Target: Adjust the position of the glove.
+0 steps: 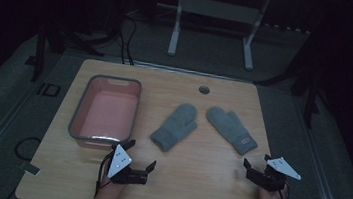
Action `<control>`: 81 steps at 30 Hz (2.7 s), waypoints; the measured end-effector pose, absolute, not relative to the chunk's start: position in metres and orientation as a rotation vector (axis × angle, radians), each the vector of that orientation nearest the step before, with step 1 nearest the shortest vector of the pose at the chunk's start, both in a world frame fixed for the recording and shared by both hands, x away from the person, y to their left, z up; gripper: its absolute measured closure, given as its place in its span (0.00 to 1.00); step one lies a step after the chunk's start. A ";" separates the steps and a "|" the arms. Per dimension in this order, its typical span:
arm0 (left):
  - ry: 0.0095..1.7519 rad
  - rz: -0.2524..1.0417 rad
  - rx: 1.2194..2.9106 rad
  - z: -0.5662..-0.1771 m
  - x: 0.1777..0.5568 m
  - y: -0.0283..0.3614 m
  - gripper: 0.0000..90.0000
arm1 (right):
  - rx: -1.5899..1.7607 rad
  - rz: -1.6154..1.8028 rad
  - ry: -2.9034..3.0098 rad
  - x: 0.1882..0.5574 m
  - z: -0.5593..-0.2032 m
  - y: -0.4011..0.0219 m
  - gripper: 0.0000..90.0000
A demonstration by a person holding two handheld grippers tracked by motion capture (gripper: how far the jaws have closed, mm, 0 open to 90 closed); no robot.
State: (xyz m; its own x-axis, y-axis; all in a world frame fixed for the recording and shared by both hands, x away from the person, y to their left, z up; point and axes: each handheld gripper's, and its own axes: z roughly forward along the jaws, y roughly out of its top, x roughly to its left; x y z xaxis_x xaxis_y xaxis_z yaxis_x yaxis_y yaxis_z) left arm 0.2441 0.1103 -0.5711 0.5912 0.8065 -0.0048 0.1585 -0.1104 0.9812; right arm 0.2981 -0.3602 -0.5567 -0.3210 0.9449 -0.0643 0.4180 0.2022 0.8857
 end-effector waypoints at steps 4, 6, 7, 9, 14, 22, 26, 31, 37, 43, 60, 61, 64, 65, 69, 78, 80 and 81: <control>0.811 0.683 1.623 -0.571 0.243 0.109 0.01 | 1.296 1.060 1.828 0.298 -0.557 -0.361 0.16; 0.816 0.681 1.616 -0.571 0.243 0.110 0.01 | 1.324 1.047 1.838 0.299 -0.557 -0.362 0.15; 0.817 0.678 1.613 -0.571 0.243 0.110 0.01 | 1.338 1.035 1.873 0.300 -0.557 -0.361 0.16; 0.818 0.679 1.606 -0.571 0.243 0.111 0.01 | 1.335 1.051 1.913 0.301 -0.557 -0.360 0.16; 0.816 0.681 1.608 -0.571 0.243 0.111 0.01 | 1.255 0.988 2.055 0.306 -0.548 -0.348 0.20; 0.771 0.743 1.639 -0.572 0.238 0.105 0.01 | 1.169 1.040 2.166 0.320 -0.536 -0.332 0.20; 0.778 0.736 1.632 -0.572 0.238 0.106 0.01 | 1.118 1.059 2.169 0.328 -0.530 -0.325 0.18; 0.783 0.729 1.630 -0.572 0.238 0.106 0.01 | 1.149 1.101 2.218 0.335 -0.520 -0.315 0.23; 0.814 0.691 1.614 -0.571 0.240 0.108 0.01 | 1.026 1.148 2.276 0.347 -0.508 -0.287 0.23; 0.820 0.668 1.615 -0.571 0.240 0.108 0.01 | 0.950 1.172 2.311 0.360 -0.504 -0.265 0.22; 0.829 0.671 1.609 -0.571 0.240 0.107 0.01 | 0.839 1.213 2.479 0.413 -0.501 -0.182 0.17; 0.835 0.693 1.607 -0.571 0.240 0.107 0.01 | 0.825 1.209 2.492 0.415 -0.503 -0.178 0.16; 0.844 0.699 1.604 -0.571 0.240 0.108 0.01 | 0.781 1.166 2.539 0.421 -0.508 -0.163 0.17; 0.848 0.695 1.601 -0.571 0.240 0.109 0.01 | 0.778 1.163 2.562 0.426 -0.512 -0.155 0.18; 0.848 0.704 1.587 -0.571 0.239 0.109 0.01 | 0.744 1.132 2.593 0.433 -0.518 -0.143 0.24; 0.870 0.714 1.567 -0.569 0.238 0.112 0.01 | 0.747 1.034 2.602 0.451 -0.533 -0.126 0.35; 0.867 0.716 1.567 -0.568 0.238 0.112 0.01 | 0.741 1.002 2.628 0.454 -0.538 -0.123 0.37; 0.867 0.718 1.568 -0.568 0.238 0.112 0.01 | 0.741 0.988 2.634 0.454 -0.540 -0.122 0.41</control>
